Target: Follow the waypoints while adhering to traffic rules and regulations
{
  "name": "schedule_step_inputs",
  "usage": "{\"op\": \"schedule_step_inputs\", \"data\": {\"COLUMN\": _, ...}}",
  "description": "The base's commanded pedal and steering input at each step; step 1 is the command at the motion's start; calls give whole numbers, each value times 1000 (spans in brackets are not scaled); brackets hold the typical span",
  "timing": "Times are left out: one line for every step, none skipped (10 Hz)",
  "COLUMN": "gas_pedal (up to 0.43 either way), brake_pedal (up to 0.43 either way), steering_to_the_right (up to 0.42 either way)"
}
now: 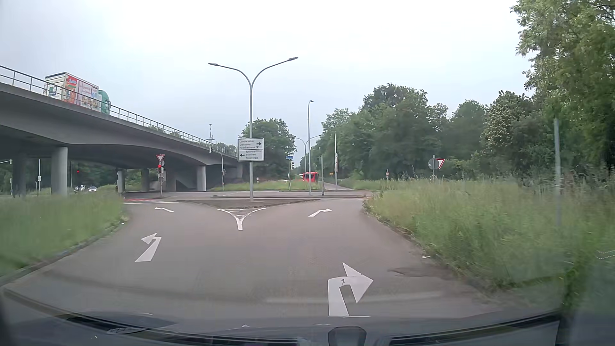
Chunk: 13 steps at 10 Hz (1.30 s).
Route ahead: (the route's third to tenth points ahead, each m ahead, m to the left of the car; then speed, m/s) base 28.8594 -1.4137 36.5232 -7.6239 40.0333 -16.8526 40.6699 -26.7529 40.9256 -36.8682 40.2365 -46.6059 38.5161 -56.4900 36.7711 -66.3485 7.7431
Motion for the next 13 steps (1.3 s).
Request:
{"op": "schedule_step_inputs", "data": {"gas_pedal": 0, "brake_pedal": 177, "steering_to_the_right": -10}}
{"op": "schedule_step_inputs", "data": {"gas_pedal": 0, "brake_pedal": 177, "steering_to_the_right": -12}}
{"op": "schedule_step_inputs", "data": {"gas_pedal": 0, "brake_pedal": 165, "steering_to_the_right": -14}}
{"op": "schedule_step_inputs", "data": {"gas_pedal": 0, "brake_pedal": 165, "steering_to_the_right": -14}}
{"op": "schedule_step_inputs", "data": {"gas_pedal": 0, "brake_pedal": 159, "steering_to_the_right": -12}}
{"op": "schedule_step_inputs", "data": {"gas_pedal": 0, "brake_pedal": 152, "steering_to_the_right": -12}}
{"op": "schedule_step_inputs", "data": {"gas_pedal": 0, "brake_pedal": 146, "steering_to_the_right": -13}}
{"op": "schedule_step_inputs", "data": {"gas_pedal": 0, "brake_pedal": 146, "steering_to_the_right": -15}}
{"op": "schedule_step_inputs", "data": {"gas_pedal": 0, "brake_pedal": 146, "steering_to_the_right": -14}}
{"op": "schedule_step_inputs", "data": {"gas_pedal": 0, "brake_pedal": 152, "steering_to_the_right": -10}}
{"op": "schedule_step_inputs", "data": {"gas_pedal": 0, "brake_pedal": 159, "steering_to_the_right": -9}}
{"op": "schedule_step_inputs", "data": {"gas_pedal": 0, "brake_pedal": 159, "steering_to_the_right": -10}}
{"op": "schedule_step_inputs", "data": {"gas_pedal": 0, "brake_pedal": 152, "steering_to_the_right": -10}}
